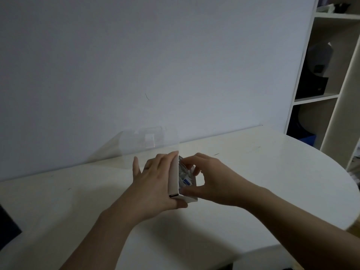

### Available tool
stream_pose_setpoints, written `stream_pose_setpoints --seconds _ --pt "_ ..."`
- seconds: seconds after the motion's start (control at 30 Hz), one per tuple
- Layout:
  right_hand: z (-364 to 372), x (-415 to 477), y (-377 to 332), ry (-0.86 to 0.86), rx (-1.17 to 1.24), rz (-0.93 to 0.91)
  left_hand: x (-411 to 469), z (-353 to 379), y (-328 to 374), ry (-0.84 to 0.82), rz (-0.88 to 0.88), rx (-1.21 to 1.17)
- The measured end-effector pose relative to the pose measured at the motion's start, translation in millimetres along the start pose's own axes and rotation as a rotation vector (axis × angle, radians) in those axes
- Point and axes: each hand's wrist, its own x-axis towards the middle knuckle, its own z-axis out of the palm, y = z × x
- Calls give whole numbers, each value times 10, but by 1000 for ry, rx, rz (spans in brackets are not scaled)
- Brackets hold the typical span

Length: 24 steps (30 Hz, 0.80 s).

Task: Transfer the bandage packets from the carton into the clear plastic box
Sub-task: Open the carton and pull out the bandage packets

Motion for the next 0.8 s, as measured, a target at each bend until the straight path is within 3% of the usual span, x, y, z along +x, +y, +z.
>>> stream_pose_setpoints --seconds 0.23,0.47,0.67,0.8 --pt "85 80 -25 80 72 -27 4 7 -1 48 18 48" --pt "196 88 6 161 -178 -88 20 -27 -27 41 8 150" --pt "302 133 16 95 146 -49 22 -2 -35 16 -2 148" --pt "406 177 59 27 164 -14 21 8 -9 -6 9 205"
